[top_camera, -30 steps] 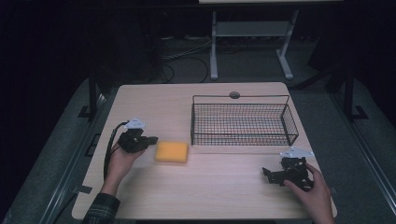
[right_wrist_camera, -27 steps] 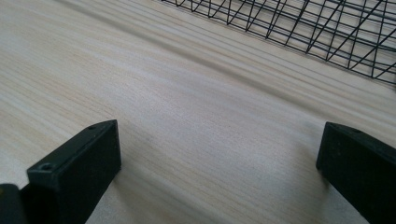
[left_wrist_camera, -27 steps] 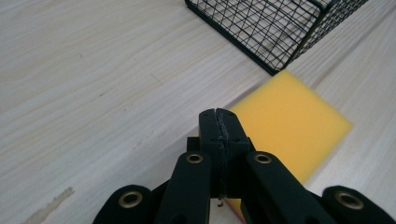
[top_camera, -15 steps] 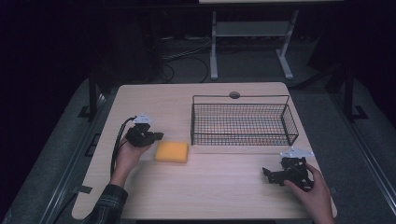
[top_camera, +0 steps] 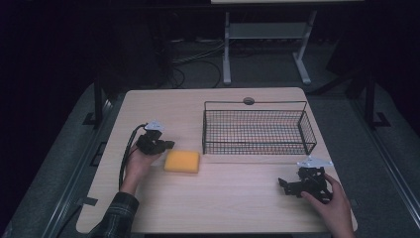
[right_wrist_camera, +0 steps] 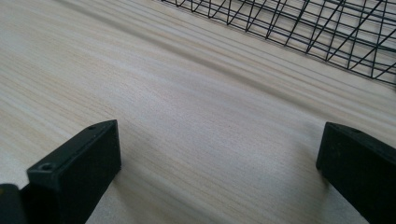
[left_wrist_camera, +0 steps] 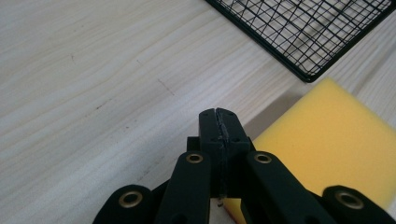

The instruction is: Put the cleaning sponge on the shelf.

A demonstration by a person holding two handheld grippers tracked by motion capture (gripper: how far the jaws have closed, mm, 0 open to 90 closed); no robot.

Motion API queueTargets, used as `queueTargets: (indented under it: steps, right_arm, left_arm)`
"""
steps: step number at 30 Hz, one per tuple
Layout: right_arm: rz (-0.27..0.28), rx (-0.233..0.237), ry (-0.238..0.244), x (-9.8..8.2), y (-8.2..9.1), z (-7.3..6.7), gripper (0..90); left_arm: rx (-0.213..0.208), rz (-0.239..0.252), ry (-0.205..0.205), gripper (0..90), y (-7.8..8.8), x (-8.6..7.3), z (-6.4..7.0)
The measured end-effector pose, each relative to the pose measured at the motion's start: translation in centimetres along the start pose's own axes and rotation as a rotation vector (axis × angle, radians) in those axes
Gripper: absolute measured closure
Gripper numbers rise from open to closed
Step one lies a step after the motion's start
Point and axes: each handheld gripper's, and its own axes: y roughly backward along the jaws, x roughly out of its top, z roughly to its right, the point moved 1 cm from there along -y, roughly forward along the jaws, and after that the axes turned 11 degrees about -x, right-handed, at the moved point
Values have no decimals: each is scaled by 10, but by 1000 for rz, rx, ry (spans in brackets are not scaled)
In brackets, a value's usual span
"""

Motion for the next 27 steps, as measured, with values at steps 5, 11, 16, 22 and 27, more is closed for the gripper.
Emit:
queueTargets:
  steps: [5,11,16,22,27]
  right_arm:
    - [0,0,0,0,0,0,0]
    - [0,0,1,0,0,0,0]
    - [0,0,0,0,0,0,0]
    - [0,0,1,0,0,0,0]
    - [0,0,0,0,0,0,0]
  left_arm:
    - [-5,-12,3,898,1,-2,1]
    - [-15,-19,-1,897,4,-5,4]
    - [-25,-21,1,897,6,-8,8]
    - [-32,-27,1,897,9,-11,11]
    - [-40,-34,2,897,10,-15,14]
